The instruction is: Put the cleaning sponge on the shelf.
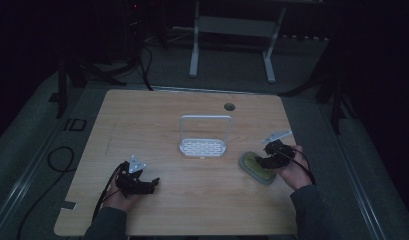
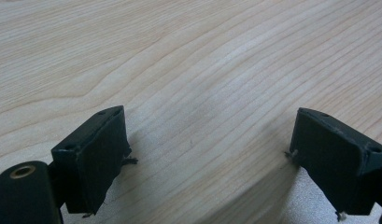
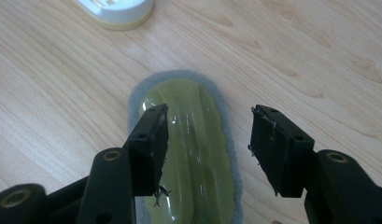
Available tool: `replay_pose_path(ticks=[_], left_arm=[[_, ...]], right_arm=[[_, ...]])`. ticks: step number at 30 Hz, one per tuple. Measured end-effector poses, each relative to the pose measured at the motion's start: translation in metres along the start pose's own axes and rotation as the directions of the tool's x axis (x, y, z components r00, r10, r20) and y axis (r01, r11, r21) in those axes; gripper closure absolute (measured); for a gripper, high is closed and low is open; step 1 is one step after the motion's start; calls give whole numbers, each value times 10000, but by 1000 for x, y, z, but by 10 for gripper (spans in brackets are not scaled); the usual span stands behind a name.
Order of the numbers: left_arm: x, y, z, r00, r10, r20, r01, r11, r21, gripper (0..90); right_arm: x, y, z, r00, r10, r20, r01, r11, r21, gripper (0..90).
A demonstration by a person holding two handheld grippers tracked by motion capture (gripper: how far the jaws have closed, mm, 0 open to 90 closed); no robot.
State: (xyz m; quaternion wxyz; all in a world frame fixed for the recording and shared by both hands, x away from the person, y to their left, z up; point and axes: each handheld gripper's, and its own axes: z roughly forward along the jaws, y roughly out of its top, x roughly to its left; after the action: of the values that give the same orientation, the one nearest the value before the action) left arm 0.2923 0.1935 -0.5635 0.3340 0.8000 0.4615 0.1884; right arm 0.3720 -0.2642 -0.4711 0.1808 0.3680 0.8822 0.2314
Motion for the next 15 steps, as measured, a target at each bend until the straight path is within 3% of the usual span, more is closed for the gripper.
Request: replay_pose_path(ticks=[15], left_arm=[[0, 0, 0, 10000, -8, 0, 8, 10000, -1, 115]], right_arm=[[0, 13, 2, 9977, -476, -484, 530, 9916, 1181, 460]])
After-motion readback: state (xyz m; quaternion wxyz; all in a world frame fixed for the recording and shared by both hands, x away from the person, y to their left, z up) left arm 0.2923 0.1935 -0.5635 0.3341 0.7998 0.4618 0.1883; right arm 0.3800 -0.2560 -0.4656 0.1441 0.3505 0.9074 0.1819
